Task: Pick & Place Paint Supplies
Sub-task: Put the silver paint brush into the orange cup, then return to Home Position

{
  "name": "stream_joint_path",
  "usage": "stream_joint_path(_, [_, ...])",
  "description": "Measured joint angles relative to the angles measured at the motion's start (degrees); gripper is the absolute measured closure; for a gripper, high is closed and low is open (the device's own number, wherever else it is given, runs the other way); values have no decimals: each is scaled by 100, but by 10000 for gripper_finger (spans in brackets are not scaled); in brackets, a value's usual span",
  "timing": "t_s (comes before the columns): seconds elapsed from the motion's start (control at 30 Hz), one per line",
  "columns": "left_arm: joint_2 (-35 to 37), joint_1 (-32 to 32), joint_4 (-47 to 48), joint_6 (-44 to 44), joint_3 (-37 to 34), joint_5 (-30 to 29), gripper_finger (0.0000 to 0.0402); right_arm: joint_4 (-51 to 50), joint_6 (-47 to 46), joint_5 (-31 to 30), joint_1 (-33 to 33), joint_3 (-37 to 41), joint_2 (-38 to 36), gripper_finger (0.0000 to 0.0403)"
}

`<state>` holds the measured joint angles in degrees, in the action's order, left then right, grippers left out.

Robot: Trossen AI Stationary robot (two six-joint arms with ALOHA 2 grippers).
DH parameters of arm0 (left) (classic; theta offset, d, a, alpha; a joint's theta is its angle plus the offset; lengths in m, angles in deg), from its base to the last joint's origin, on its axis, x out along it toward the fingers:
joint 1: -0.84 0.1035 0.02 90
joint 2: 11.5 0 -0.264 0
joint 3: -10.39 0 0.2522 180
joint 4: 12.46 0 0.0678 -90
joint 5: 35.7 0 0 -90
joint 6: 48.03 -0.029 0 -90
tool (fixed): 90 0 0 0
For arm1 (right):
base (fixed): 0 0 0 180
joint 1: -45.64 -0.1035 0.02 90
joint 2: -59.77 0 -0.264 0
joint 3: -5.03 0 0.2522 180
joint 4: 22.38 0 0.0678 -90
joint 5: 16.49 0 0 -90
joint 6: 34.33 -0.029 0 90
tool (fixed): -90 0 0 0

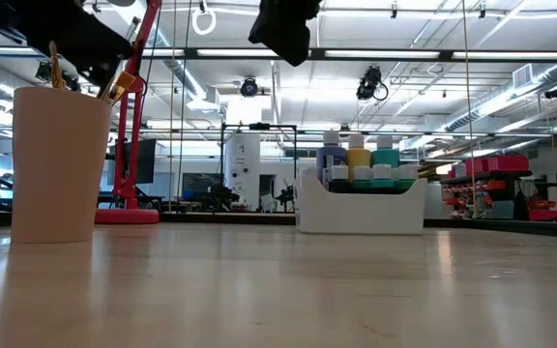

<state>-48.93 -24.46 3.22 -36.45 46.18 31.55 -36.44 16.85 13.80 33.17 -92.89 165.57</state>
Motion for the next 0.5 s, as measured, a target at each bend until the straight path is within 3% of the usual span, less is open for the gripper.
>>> stream_joint_path(0.13, [0,-4,-58,150,-18,-8,343,-2,-63,184,0,0,0,355])
stream_joint_path(0.5, [113,-2,-661,-680,-16,-40,340,-208,-736,330,-108,0,0,355])
